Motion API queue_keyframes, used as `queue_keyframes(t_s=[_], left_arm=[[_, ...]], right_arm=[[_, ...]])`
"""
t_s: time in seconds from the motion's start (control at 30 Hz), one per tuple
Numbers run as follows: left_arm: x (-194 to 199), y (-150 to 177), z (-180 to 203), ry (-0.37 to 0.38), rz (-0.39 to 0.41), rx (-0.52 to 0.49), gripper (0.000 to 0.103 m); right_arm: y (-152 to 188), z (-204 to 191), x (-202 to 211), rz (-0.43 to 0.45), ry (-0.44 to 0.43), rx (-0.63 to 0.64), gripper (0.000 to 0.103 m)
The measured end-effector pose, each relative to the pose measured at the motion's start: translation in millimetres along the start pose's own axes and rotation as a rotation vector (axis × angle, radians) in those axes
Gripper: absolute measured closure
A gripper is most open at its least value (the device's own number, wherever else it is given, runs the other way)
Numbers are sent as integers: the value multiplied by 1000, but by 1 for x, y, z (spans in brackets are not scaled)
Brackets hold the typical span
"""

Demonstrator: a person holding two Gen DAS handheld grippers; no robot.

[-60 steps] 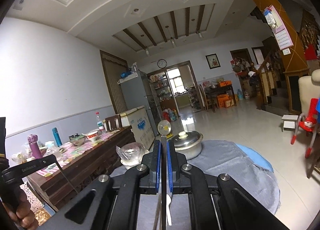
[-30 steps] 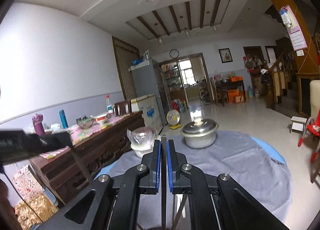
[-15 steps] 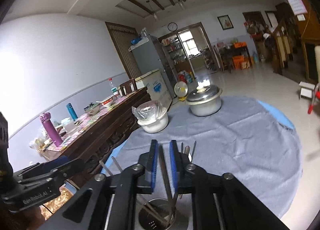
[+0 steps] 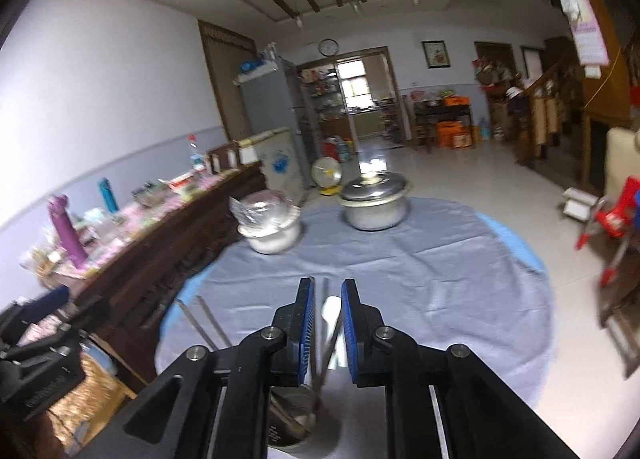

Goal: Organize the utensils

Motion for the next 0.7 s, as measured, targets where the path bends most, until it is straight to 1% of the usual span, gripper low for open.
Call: queue_keyframes(t_s=[0.03,0.13,0.27,0.47,0.7], left_arm=[[2,-1,-3,-1,4,8,27],[10,-4,-12,-10,23,28,26],[18,-7,-18,-20,42,38,25],[24,-10,-21,-25,54,39,24],[25,-13,-31,-41,60,62,24]], right_arm=[[-1,0,3,-5,30,10,85],[-3,-3,14,-7,81,34,79],[-6,-7,30,7,125,64,78],[-10,-14,46,35,138,89,78],[-10,-19,48,37,131,98,78]])
Point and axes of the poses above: each gripper's, at about its wrist camera, not at the fingertips, and x roughly against the way its jaws point, z to its right, y to its underside, the point moved 6 cm from there along -x, roughly the way its jaws point, and after that the axes turned 6 degrees about y, right-handed, at the moved point
